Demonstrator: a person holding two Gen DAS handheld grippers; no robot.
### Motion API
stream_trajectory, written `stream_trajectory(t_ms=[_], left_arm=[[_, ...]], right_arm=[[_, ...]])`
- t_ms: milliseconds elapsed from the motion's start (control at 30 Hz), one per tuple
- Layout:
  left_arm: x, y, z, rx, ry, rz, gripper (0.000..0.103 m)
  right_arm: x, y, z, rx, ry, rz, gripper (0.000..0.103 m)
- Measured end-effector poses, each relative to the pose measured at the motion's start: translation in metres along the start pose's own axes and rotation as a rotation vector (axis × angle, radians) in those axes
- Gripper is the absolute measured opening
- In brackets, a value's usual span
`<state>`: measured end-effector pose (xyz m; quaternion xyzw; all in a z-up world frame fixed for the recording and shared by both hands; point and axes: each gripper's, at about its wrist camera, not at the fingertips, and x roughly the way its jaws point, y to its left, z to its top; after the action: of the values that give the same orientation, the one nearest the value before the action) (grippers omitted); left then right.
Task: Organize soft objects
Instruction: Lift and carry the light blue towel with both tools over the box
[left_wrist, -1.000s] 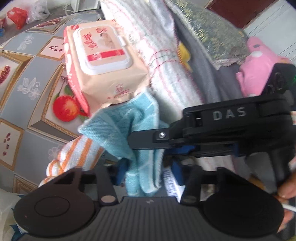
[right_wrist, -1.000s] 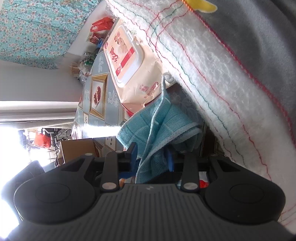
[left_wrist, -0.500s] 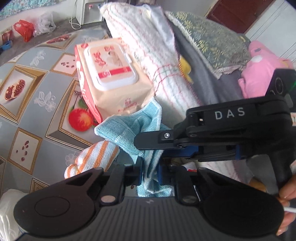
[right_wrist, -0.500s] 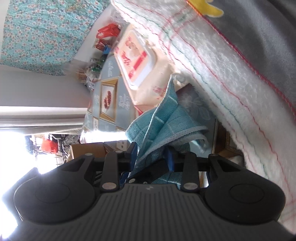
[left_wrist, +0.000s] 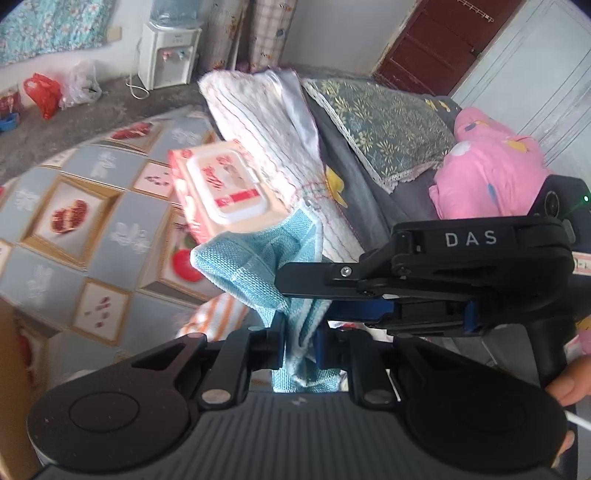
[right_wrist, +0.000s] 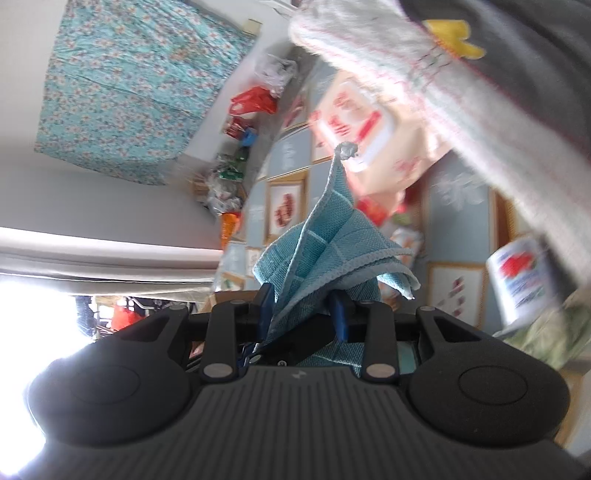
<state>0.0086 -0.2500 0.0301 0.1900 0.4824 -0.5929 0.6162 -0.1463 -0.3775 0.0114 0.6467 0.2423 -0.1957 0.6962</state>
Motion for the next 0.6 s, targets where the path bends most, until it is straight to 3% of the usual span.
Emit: stream_trajectory(t_ms=[233,400,600], left_arm=[[-0.088,0.044,-0.017,-0.049,-0.052,0.077,0.015],[-0.151,0.09,-0.046,-0.122,-0.056,0.196,0.015],[-0.201,0.163,-0.094,-0.25,-0.047,0.317,0.015]], right_arm=[[0.026,0.072,-0.055,-0.017,0.063,0.107,0.032],[0.077,0.122,-0.102,-0.048,0.201,0.167,0.032],[0.161,0.173,-0.163,-0.103,0.385,0.174,0.032]])
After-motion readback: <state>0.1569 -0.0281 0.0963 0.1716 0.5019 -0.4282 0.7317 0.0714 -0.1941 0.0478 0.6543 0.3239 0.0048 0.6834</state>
